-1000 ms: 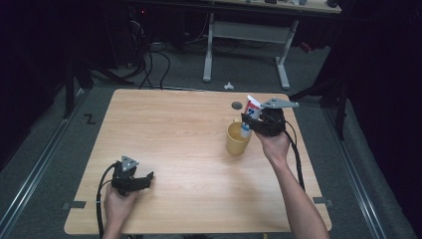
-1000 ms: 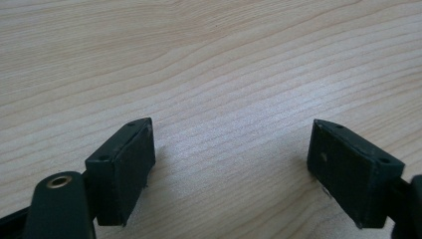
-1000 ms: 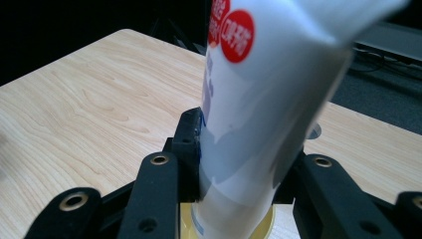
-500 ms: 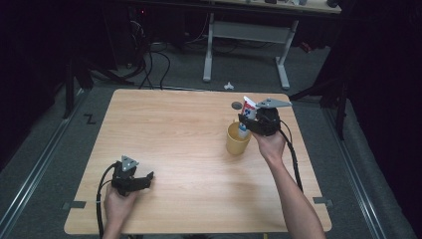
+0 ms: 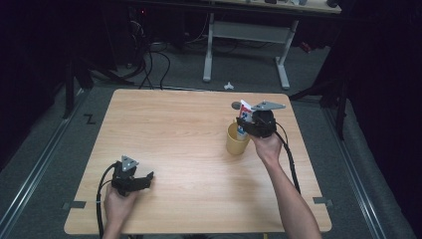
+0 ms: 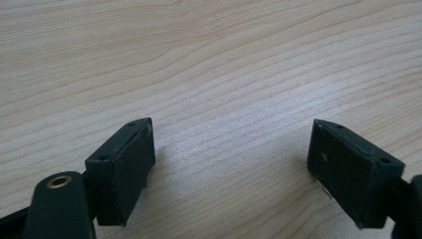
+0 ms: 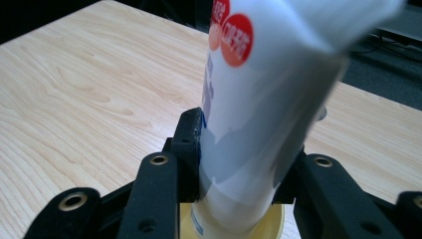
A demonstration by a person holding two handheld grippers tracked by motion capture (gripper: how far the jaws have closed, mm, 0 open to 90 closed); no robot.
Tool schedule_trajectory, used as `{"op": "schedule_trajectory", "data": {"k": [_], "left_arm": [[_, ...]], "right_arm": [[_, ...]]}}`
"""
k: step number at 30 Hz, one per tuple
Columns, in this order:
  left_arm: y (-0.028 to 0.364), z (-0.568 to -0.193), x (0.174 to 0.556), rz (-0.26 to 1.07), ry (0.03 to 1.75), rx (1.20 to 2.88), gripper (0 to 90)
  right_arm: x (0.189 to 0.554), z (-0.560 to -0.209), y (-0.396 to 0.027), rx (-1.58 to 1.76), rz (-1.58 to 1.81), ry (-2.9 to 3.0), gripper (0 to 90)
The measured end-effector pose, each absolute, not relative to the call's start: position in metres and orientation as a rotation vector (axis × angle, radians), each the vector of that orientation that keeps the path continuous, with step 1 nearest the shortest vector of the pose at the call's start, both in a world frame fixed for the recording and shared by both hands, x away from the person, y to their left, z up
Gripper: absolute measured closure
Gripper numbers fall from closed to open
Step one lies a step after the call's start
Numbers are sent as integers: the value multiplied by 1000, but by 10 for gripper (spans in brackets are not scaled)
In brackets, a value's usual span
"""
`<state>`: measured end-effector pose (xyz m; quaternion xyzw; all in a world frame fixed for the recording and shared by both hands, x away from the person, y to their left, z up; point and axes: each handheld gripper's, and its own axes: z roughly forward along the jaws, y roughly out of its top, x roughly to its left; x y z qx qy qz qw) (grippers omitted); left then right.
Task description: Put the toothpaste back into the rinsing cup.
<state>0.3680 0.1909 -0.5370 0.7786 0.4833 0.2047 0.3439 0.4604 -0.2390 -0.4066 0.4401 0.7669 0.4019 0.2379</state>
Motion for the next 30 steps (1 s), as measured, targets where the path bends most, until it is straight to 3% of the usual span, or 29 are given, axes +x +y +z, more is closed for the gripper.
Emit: {"op": "schedule_trajectory", "data": {"k": [30], "left_arm": [[191, -537, 368, 531, 1255, 2023, 193]], "right_arm": [[464, -427, -235, 1254, 1074, 2132, 650]]}}
